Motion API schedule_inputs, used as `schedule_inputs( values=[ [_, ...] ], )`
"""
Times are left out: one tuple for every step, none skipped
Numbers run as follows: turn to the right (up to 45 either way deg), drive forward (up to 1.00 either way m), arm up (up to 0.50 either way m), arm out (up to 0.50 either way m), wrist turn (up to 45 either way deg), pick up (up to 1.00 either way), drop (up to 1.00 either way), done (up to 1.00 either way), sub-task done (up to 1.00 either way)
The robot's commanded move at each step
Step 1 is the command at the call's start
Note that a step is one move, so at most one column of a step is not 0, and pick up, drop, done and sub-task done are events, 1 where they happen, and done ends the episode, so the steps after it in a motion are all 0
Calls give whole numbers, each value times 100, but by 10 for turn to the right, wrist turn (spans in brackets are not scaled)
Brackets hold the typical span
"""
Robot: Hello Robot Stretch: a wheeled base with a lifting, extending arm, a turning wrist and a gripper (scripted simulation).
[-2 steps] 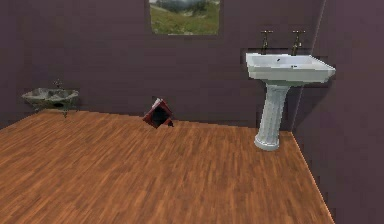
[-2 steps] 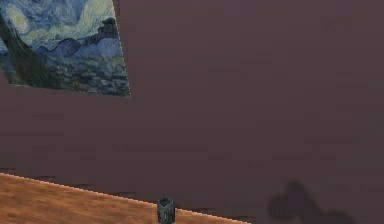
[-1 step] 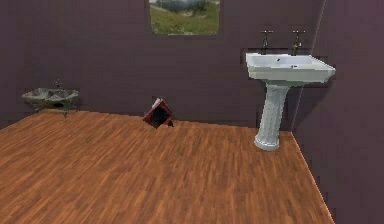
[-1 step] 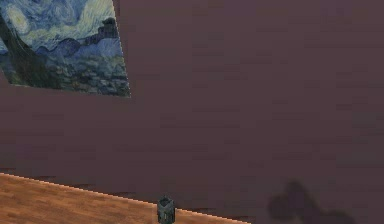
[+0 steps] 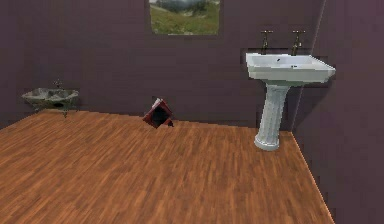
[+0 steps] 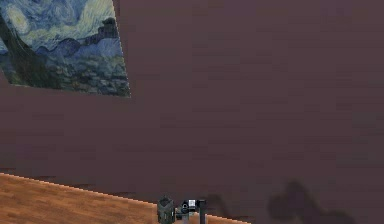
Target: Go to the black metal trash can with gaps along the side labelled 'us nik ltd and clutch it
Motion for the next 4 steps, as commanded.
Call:
schedule_inputs(
  values=[
    [0, 0, 0, 0, 450, 0, 0, 0, 0],
    [0, 0, 0, 0, 450, 0, 0, 0, 0],
    [0, 0, 0, 0, 450, 0, 0, 0, 0],
    [0, 0, -30, 0, 0, 0, 0, 0, 0]
  ],
)
